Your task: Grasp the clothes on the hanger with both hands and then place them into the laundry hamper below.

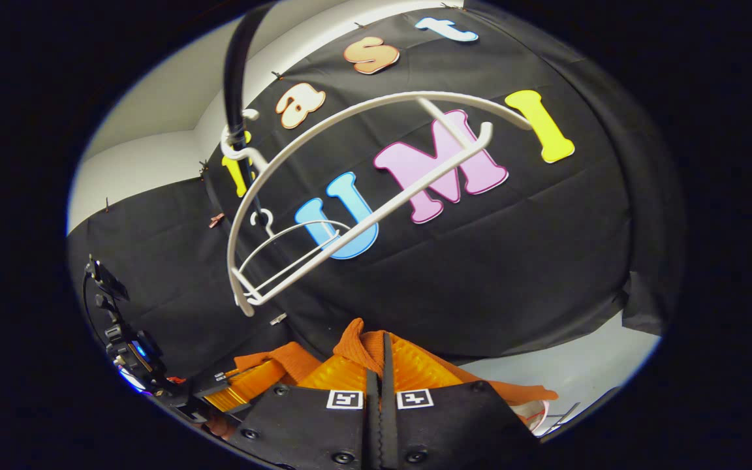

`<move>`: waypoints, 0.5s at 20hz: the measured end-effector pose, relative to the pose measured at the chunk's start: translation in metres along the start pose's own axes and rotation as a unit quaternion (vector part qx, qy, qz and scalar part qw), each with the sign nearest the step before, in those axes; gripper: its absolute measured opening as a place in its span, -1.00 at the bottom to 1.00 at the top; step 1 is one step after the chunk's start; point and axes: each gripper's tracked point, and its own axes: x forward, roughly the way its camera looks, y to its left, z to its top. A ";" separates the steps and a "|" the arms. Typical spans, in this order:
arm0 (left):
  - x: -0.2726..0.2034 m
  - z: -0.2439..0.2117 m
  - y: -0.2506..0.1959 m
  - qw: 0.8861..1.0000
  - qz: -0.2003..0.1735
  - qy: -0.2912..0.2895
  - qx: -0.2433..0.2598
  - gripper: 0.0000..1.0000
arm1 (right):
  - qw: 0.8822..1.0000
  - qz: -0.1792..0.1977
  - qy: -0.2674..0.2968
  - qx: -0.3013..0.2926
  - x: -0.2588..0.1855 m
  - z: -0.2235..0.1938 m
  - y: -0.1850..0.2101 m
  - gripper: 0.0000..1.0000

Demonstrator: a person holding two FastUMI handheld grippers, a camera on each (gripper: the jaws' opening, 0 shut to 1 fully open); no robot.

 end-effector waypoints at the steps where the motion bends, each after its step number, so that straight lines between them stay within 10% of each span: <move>1: -0.001 0.006 -0.012 1.000 -0.014 -0.008 -0.004 -0.91 | 1.000 0.008 0.003 0.005 0.000 -0.002 0.011 -0.91; 10: 0.021 -0.042 -0.040 0.998 -0.031 0.027 -0.045 -0.92 | 0.999 -0.033 0.037 -0.023 0.003 -0.036 -0.015 -0.92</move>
